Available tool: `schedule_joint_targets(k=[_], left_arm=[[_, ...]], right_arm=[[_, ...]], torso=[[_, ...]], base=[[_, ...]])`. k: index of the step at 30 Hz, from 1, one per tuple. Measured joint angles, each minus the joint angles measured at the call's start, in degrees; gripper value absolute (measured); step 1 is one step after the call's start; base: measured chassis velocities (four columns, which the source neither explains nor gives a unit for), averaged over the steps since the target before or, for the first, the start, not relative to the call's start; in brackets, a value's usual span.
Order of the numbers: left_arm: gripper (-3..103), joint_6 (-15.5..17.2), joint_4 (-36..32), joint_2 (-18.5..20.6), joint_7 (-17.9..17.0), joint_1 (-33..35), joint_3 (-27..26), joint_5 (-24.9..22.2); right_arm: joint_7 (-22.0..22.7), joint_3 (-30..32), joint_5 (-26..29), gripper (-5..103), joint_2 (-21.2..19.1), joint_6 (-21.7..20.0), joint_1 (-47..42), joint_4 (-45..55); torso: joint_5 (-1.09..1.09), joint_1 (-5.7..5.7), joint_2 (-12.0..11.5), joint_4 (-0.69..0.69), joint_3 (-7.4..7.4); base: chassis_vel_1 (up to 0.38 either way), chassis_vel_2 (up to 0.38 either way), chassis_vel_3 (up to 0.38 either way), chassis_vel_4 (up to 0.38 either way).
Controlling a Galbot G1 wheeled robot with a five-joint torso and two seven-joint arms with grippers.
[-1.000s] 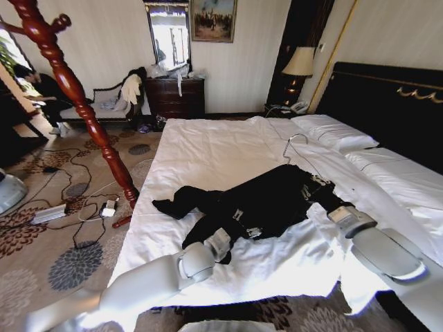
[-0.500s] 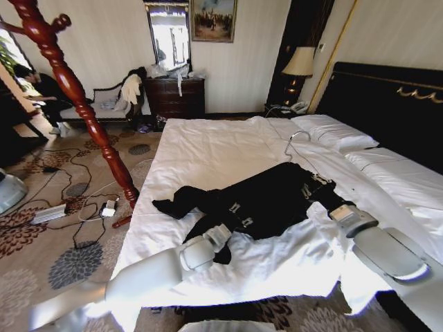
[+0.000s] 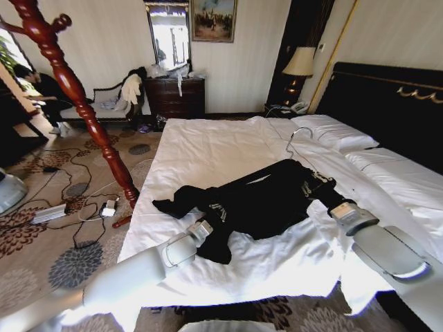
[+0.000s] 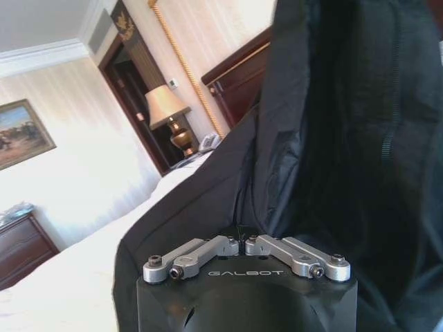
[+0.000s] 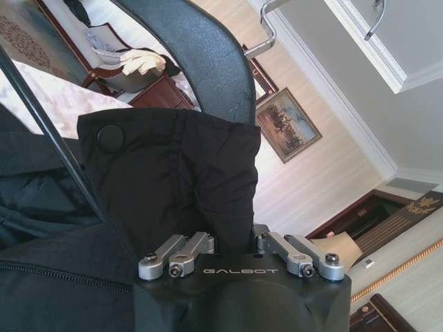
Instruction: Pick up the clothes from the bed and hang them on the clothes hanger.
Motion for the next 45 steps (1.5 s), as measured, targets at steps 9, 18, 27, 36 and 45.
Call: schedule_joint_targets(k=[9,18,27,36,45], left_arm=[[0,-0.7,-0.4,2.3,0.1,-5.1,-2.4,-9.0],[0,-1.6,-6.3,7.3,0.3,-8.7,-4.3,-27.1],[0,-2.3,-14.0,12.3,2.2,-8.5,-12.2,-46.3],[0,-1.8,-20.2,16.9,3.7,-10.1,-17.9,-58.4],[0,-1.0,-25.1,21.6,7.4,-9.5,-22.9,-65.5]], right_arm=[[0.0,0.3,-1.0,21,1.1,0.5,-1.0,0.4],[0.0,0.4,-1.1,21,0.7,1.0,0.4,-0.3],[-0.1,0.0,-2.8,21,0.1,2.5,1.0,-1.1],[0.0,-1.5,-4.1,21,-0.4,4.8,3.9,-2.4],[0.1,-2.3,-5.2,21,-1.1,6.9,5.3,-5.2]], torso=[[0.00,0.00,0.0,0.00,0.00],[0.01,0.00,0.0,0.01,0.00],[0.01,0.00,0.0,0.00,0.00],[0.01,0.00,0.0,0.00,0.00],[0.02,0.00,0.0,0.00,0.00]], base=[[0.000,0.000,0.000,0.000],[0.000,0.000,0.000,0.000],[0.000,0.000,0.000,0.000],[0.000,0.000,0.000,0.000],[0.000,0.000,0.000,0.000]])
